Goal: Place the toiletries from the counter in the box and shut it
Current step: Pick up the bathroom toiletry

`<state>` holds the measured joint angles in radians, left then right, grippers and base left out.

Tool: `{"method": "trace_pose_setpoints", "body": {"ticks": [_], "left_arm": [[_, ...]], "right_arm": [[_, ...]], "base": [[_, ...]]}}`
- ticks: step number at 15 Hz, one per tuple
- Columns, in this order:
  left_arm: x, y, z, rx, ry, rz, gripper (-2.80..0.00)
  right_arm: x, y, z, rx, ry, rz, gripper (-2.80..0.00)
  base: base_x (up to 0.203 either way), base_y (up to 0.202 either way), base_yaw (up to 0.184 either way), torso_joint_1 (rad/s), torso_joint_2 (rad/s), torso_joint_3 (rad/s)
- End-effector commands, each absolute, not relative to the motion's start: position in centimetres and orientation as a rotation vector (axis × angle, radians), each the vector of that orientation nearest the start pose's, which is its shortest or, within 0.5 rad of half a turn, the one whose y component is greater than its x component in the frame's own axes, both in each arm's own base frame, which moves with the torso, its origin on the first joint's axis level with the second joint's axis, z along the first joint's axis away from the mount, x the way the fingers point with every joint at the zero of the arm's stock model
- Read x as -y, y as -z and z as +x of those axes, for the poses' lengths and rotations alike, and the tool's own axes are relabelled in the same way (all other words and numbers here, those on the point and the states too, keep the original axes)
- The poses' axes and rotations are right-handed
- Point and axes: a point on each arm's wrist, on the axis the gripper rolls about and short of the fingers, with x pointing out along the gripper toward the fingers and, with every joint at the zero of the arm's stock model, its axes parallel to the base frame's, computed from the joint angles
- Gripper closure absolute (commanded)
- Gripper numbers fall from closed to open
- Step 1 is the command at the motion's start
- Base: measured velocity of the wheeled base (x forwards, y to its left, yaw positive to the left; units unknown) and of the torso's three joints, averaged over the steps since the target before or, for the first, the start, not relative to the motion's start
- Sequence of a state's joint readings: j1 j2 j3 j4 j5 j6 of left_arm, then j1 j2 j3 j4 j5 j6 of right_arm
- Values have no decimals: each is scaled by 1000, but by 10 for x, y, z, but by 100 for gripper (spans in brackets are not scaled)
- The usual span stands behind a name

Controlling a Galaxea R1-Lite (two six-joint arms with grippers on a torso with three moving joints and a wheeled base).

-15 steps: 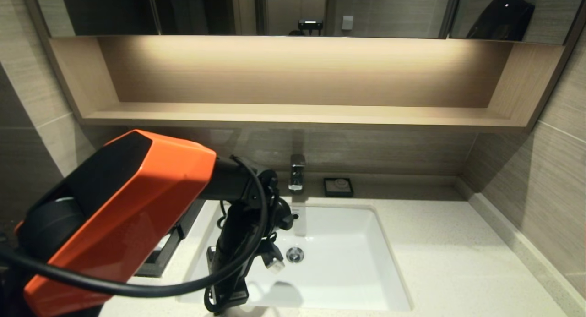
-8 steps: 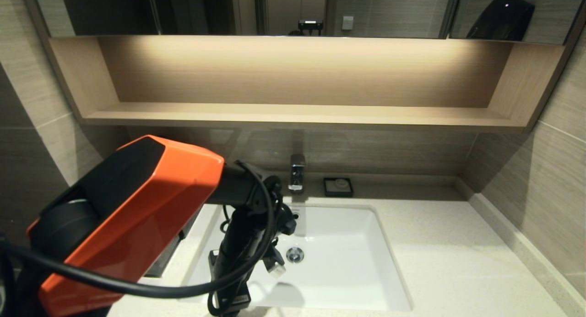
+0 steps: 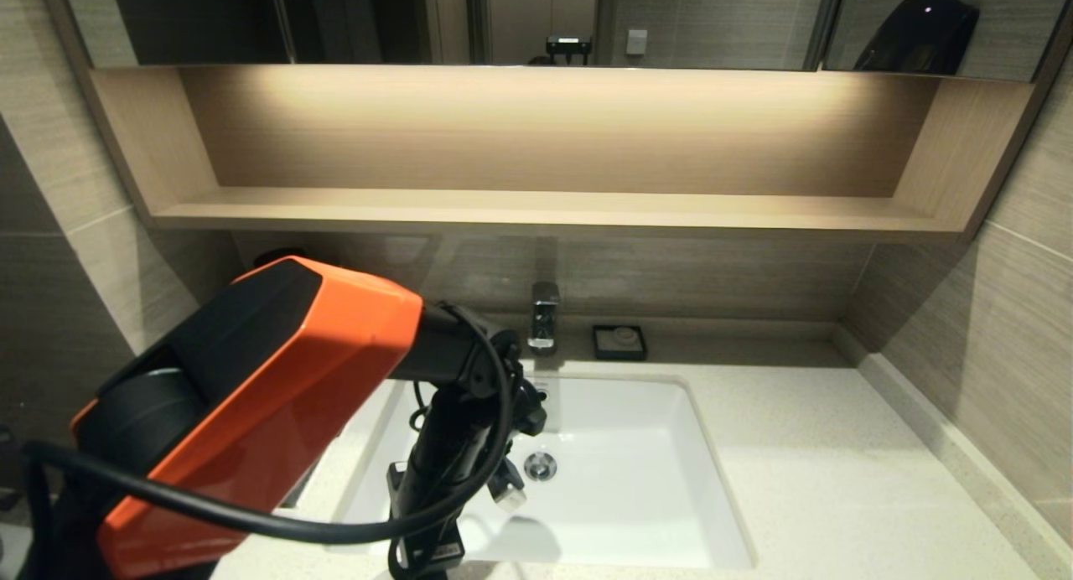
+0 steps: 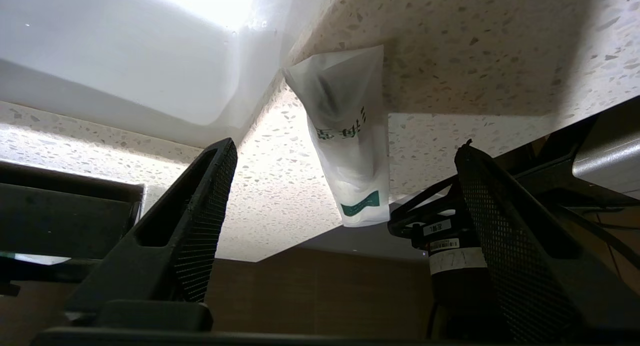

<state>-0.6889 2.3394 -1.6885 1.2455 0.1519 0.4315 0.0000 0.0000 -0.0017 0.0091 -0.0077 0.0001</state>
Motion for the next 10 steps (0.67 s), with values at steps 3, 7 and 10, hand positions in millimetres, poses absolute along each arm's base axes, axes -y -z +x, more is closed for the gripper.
{"method": "trace_pose_setpoints", "body": {"ticks": [3,7,10], "left_arm": [[227,-69,281,-1698,755,1094,-280],[227,-67,282,-1687,743,1107,-280],[228,-64,283,-1689,727,1099,-280]], "right_arm": [[0,-75,-23,-8,8,0,0],[0,-75,-23,-8,8,0,0],[0,-75,-23,-8,8,0,0]], "base": [[0,0,0,0,0,0],[0,0,0,0,0,0],[0,0,0,0,0,0]]}}
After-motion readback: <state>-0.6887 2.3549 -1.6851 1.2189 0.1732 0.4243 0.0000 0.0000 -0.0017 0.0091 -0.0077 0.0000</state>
